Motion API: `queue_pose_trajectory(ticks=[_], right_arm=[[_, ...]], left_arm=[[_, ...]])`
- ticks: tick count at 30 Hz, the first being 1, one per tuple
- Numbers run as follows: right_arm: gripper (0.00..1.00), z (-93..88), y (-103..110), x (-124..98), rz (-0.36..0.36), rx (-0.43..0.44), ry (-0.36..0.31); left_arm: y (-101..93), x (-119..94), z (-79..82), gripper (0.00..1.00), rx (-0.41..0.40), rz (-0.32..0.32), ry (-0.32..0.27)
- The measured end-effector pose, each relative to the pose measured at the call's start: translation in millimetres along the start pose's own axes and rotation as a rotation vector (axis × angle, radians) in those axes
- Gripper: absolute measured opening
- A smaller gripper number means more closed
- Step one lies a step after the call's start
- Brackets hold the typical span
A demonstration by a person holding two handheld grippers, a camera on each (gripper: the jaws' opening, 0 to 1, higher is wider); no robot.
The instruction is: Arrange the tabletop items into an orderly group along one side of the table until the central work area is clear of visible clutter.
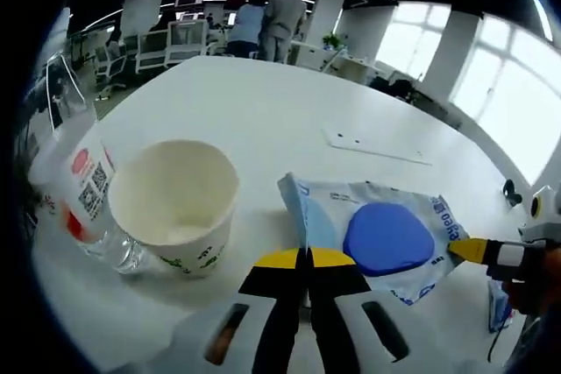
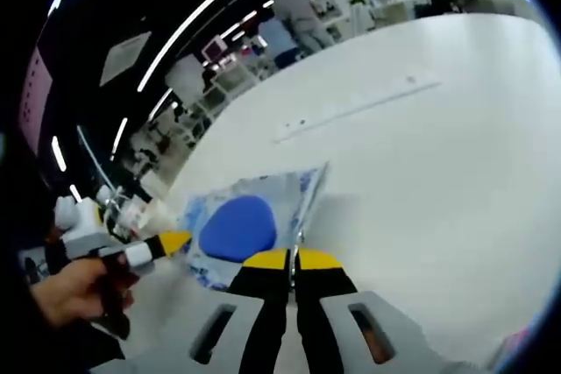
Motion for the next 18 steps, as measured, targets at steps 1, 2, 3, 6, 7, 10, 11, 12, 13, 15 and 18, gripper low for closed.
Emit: queue_pose_trajectory(ticks=[1, 2, 3, 6, 7, 10, 11, 12, 13, 15, 18], right_arm=[[0.00, 0.3, 0, 1, 0.001, 0.002, 0.001], [0.00, 0.6, 0, 2, 0.002, 0.004, 0.000], [0.00, 0.9, 0, 3, 0.003, 0.005, 0.000], [0.00, 1.3, 0, 4, 0.006, 0.003, 0.002], [0.00, 1.6, 0, 5, 0.007, 0.007, 0.002], [0.00, 1.3, -1, 8, 0.010, 0.013, 0.006], [0.00, 1.0, -1, 9, 0.010, 0.012, 0.008], [0.00, 0.7, -1, 10, 0.008, 0.012, 0.010], [0.00, 0.1, -1, 11, 0.007, 0.013, 0.013], [0.00, -0.9, -1, 13, 0.007, 0.011, 0.018], [0.00, -2.3, -2, 15, 0.001, 0.015, 0.019]], left_arm=[[0.0, 0, 0.4, 0.01, 0.002, 0.001, 0.001], [0.3, 1, 0.8, 0.01, 0.008, 0.005, 0.003], [0.7, 2, 1.1, 0.01, 0.011, 0.009, 0.007], [1.4, 3, 1.2, 0.01, 0.023, 0.018, 0.008], [2.1, 4, 0.8, 0.01, 0.025, 0.019, 0.012], [3.6, 5, -0.1, 0.01, 0.026, 0.025, 0.017], [4.0, 5, -0.8, 0.01, 0.033, 0.027, 0.021], [4.2, 6, -1.3, 0.01, 0.041, 0.027, 0.025], [4.6, 7, -1.3, 0.01, 0.044, 0.030, 0.026], [5.4, 7, -1.2, 0.01, 0.041, 0.033, 0.026], [5.3, 8, -1.7, 0.01, 0.046, 0.039, 0.025]])
Point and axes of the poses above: the point that each gripper's makers call its tool centre point, and the gripper's own axes: x roughly forward along the fingers, y roughly to its left, z roughly out of its top, the point moved 7 cm from there along -x, roughly backward along the fingers, and after that the axes turned 7 degrees about y, right-handed, at the moved point
